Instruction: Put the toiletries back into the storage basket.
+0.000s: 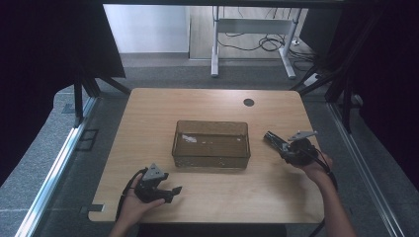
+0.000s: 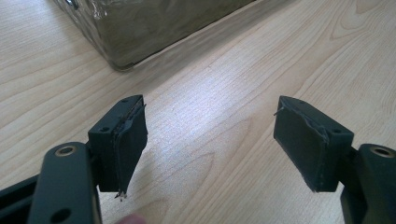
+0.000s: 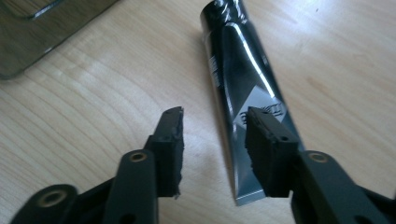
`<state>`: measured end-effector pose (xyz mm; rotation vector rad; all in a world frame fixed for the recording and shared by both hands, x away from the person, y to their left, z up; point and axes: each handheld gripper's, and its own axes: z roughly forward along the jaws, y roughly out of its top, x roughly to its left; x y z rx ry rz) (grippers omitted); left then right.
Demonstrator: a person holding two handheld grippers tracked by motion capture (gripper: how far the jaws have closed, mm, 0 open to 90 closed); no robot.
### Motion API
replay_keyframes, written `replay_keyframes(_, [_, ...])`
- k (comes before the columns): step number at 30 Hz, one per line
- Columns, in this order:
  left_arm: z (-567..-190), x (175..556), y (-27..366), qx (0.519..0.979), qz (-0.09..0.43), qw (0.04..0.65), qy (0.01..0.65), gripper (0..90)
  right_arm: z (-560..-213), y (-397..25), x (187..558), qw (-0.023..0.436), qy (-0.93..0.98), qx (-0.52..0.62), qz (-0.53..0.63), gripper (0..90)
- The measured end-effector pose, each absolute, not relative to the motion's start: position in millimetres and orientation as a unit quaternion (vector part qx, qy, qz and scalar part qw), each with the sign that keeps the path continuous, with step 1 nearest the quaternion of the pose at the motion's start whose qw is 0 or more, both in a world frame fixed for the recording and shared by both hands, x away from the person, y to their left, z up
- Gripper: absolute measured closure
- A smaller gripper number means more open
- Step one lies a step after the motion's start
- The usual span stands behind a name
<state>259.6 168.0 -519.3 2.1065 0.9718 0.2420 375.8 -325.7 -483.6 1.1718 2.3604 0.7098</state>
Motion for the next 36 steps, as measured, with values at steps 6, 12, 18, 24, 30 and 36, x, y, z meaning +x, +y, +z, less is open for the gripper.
replay_keyframes(6, [-520,260,168,0.831,0.097,0.389,0.384,26.2,-472,-332,389,0.192,0.859,0.404,0.251,50.3])
replay_keyframes(12, [-522,258,167,0.832,0.104,0.384,0.386,26.2,-462,-332,410,0.173,0.882,0.374,0.229,48.8])
replay_keyframes(18, [-523,255,167,0.833,0.11,0.386,0.381,26.3,-463,-325,428,0.155,0.899,0.357,0.202,47.2])
replay_keyframes(24, [-522,250,168,0.832,0.113,0.384,0.385,26.3,-479,-309,449,0.138,0.913,0.346,0.166,39.0])
replay_keyframes(30, [-523,250,171,0.83,0.113,0.384,0.388,26.3,-490,-303,462,0.13,0.919,0.345,0.138,38.9])
replay_keyframes(36, [-524,251,172,0.83,0.11,0.385,0.389,26.3,-501,-304,472,0.109,0.921,0.352,0.125,41.5])
